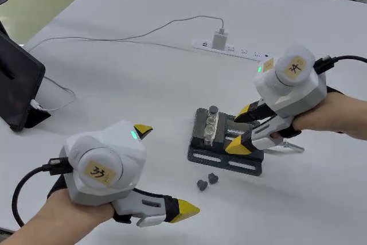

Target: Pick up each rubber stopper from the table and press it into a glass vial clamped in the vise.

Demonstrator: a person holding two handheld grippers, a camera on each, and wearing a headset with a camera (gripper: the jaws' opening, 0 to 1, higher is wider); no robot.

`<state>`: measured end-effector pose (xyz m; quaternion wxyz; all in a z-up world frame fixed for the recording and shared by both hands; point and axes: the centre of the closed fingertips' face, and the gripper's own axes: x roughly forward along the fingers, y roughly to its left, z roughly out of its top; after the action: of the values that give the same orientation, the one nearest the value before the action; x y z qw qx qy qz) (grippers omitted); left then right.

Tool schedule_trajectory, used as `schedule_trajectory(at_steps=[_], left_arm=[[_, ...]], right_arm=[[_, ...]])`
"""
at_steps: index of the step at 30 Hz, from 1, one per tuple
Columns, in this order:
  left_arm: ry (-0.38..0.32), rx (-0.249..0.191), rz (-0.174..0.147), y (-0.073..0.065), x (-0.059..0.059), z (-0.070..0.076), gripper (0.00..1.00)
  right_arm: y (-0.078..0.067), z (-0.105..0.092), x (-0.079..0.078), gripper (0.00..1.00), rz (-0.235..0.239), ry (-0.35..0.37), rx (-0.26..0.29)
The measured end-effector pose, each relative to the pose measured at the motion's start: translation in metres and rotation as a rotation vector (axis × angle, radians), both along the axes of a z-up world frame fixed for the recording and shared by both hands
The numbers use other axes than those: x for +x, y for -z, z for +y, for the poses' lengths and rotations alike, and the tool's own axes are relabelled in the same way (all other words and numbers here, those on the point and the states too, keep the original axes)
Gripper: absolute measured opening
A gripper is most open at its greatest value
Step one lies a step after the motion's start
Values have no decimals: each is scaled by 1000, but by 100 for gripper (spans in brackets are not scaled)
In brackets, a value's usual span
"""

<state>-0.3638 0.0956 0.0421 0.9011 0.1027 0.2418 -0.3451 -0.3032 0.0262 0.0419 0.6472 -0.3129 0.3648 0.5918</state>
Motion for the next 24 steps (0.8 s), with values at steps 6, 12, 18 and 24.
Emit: schedule_trajectory(at_steps=[6, 12, 18, 24], left_arm=[[9, 2, -5, -1, -2, -2, 99], [18, 3, -4, 0, -7, -5, 98], [19, 0, 2, 2, -11, -6, 98], [12, -4, 5, 4, -14, -5, 98]], right_arm=[[5, -2, -16, 38, 19, 65, 59], [18, -7, -26, 34, 22, 62, 66], [27, -10, -35, 31, 26, 21, 42], [29, -7, -39, 28, 31, -4, 34]])
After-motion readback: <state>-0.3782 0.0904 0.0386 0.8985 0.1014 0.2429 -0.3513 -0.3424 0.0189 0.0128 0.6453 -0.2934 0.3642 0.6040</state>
